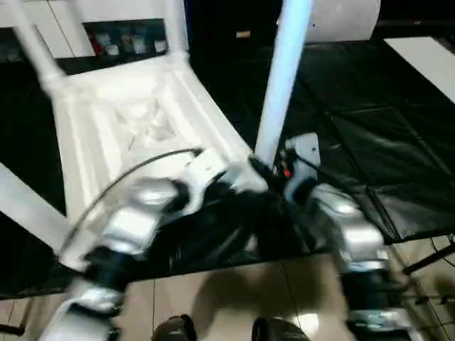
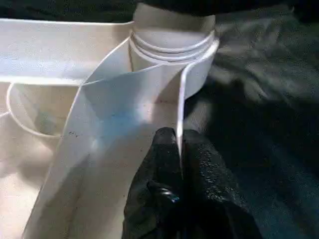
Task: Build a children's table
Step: Rotate leg to tighten
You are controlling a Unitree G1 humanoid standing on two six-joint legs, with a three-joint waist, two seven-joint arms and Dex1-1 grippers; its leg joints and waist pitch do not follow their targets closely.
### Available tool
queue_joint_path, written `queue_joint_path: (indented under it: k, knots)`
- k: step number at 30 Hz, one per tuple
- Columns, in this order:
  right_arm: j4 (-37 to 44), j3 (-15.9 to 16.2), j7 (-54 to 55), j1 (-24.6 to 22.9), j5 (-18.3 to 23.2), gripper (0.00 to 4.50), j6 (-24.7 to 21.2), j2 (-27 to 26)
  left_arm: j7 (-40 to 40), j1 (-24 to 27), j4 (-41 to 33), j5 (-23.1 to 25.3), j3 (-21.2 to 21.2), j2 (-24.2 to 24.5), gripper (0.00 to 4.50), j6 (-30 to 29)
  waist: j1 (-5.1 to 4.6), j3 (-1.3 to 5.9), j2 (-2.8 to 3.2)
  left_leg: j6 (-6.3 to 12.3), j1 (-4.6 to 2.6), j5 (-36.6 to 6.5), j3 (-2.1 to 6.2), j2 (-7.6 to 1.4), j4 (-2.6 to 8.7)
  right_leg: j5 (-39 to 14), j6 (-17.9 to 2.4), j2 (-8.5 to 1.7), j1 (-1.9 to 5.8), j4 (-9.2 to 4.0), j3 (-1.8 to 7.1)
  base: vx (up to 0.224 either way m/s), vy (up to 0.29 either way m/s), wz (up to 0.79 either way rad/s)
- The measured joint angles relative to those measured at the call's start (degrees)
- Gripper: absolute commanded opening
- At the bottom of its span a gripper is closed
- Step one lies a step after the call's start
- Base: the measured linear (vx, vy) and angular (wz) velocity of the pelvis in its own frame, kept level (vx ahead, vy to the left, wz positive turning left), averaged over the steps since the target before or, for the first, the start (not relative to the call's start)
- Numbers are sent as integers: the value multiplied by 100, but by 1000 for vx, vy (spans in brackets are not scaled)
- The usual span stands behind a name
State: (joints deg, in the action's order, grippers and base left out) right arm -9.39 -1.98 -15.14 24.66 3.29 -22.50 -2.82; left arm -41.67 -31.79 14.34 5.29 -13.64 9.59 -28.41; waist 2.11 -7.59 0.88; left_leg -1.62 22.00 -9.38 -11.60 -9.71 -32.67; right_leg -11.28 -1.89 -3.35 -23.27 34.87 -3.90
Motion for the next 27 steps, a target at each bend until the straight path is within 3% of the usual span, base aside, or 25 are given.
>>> queue_joint_path:
  k: [4,10,18,22,27]
  knots:
    - [-32,-19,510,-13,-77,283,195,-216,268,-88,76,63,-70,-143,0,0,28,3,6,3,3,-2,0,15,26,0,1,-7,-2,-10,5,0,0,0]
    - [-103,-43,177,-93,94,332,493,-195,152,-87,27,55,-90,3,0,30,19,-5,17,2,5,-2,2,13,33,-1,3,-6,-5,-12,2,0,0,0]
    - [-25,271,-2047,-330,616,387,713,1145,-794,163,-163,-190,-153,814,0,745,9,-8,22,31,39,14,3,-4,38,-2,4,8,-42,-9,-11,0,0,0]
    - [33,366,-3414,-376,833,399,869,2058,-1702,358,-209,-424,-208,1457,0,1397,81,-8,21,32,43,15,3,-6,30,-3,4,8,-42,-6,-12,0,0,0]
    - [23,695,-4830,-368,1069,399,1056,2621,-2573,412,-122,-592,-313,1804,0,1939,228,-8,20,37,49,11,2,-6,3,-1,1,3,-34,-3,-11,0,0,0]
